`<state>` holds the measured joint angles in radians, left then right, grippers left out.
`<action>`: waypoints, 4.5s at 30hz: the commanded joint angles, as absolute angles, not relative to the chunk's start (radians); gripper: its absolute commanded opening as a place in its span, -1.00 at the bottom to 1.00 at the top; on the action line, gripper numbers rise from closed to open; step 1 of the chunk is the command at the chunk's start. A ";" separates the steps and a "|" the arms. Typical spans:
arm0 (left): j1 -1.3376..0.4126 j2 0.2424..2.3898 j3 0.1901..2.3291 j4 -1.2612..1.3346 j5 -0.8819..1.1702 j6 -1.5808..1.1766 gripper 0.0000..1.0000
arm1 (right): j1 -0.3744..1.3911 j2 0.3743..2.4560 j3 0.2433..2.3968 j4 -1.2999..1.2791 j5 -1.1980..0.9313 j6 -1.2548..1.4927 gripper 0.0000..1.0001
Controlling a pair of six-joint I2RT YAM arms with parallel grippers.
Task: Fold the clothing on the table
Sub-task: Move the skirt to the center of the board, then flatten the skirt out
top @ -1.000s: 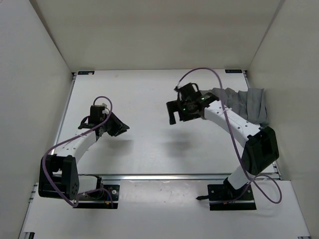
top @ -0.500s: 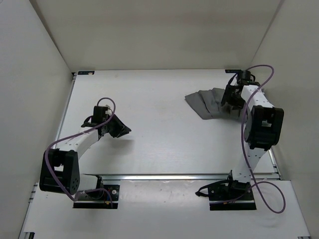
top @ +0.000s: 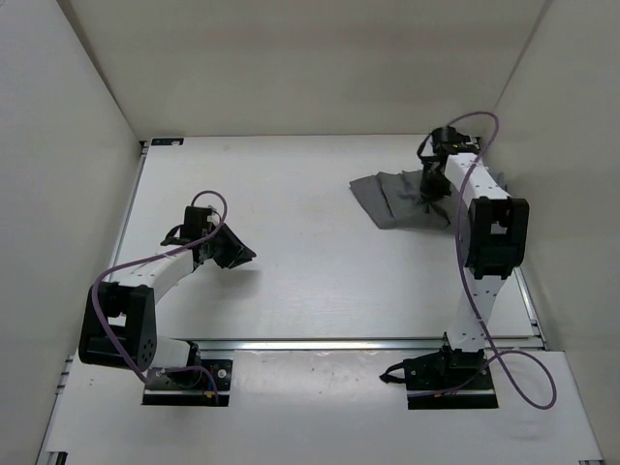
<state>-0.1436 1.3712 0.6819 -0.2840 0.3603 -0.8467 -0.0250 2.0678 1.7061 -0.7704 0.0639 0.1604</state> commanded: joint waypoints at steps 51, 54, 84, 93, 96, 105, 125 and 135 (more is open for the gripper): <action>-0.629 0.928 0.474 -0.649 0.137 -0.865 -0.03 | 0.268 1.292 0.735 -0.822 -0.094 0.391 0.16; -0.658 0.896 0.474 -0.690 0.129 -0.876 -0.04 | 0.262 1.287 0.738 -0.827 -0.103 0.394 0.17; -0.950 1.324 0.604 -0.463 0.040 -0.957 -1.00 | 0.367 1.384 0.644 -0.689 -0.184 0.439 -1.00; -0.628 1.192 0.944 -0.612 0.109 -0.827 -1.00 | 0.292 1.258 1.015 -0.814 -0.290 0.391 -1.00; -0.516 1.198 1.124 -0.658 0.172 -0.810 -1.00 | 0.243 1.235 1.188 -0.840 -0.350 0.422 -1.00; -0.457 0.987 0.956 -0.735 0.235 -0.827 -1.00 | 0.281 1.189 1.200 -1.043 -0.311 0.426 -1.00; -0.206 1.515 1.900 -0.741 0.354 -0.791 -1.00 | 0.184 1.624 2.275 -0.992 -0.413 0.376 -1.00; -0.230 1.241 1.156 -0.490 0.393 -0.813 -1.00 | 0.057 1.402 1.440 -0.786 -0.575 0.384 -1.00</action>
<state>-0.2230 1.2781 1.3632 -0.5438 0.4046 -0.8036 0.0834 1.3899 1.6615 -0.8062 -0.5751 0.3958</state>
